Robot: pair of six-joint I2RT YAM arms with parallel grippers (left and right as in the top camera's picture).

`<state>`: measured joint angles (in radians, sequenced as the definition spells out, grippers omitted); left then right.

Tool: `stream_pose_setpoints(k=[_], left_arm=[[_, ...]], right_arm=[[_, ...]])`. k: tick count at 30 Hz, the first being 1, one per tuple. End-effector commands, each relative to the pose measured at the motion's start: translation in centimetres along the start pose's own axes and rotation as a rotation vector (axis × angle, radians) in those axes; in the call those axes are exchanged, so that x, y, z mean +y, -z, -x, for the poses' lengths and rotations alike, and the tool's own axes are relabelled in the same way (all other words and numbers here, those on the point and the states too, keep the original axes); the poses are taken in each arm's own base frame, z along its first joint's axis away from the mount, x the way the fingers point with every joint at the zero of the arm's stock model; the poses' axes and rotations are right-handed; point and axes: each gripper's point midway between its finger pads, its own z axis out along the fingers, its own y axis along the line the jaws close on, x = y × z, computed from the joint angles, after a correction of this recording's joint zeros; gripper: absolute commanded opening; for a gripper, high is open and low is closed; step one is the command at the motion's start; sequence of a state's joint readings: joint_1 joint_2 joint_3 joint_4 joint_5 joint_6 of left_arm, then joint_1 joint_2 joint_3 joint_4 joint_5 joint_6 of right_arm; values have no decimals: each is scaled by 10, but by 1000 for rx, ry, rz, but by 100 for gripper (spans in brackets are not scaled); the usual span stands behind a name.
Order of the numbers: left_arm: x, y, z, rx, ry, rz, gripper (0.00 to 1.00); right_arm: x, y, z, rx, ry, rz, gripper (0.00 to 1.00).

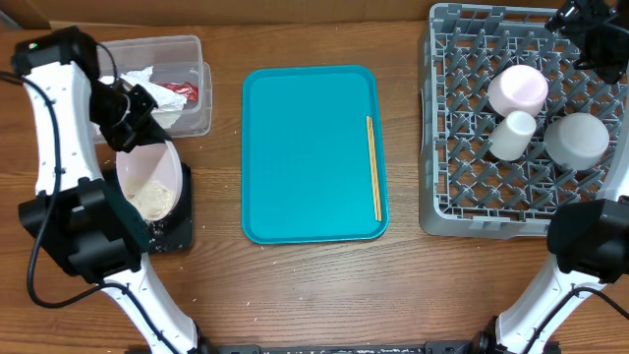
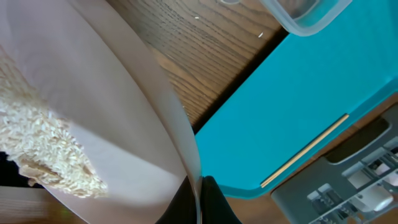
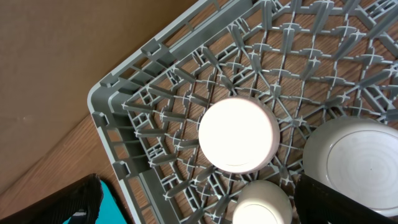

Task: Sort waste into correct bins and load items into the dishwasher
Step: 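Tilt the plate with the left gripper to pour rice onto the black tray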

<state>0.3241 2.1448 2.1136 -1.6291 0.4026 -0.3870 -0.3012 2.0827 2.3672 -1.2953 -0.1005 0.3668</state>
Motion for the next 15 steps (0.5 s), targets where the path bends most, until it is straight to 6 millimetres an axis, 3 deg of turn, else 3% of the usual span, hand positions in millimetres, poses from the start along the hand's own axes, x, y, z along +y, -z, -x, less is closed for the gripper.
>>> stream_pose_setpoints(k=[1,8,15], left_arm=[[-5,6,-7,18,-28,-44,4],[-22,13,-19,83,-110,-204,4],[-20,25,-15,88,-99,-298,4]], right_arm=[[2,7,4,-20,-7,10,100],[2,7,4,-20,-7,10,100],[2,7,4,-20,-7,10,100]])
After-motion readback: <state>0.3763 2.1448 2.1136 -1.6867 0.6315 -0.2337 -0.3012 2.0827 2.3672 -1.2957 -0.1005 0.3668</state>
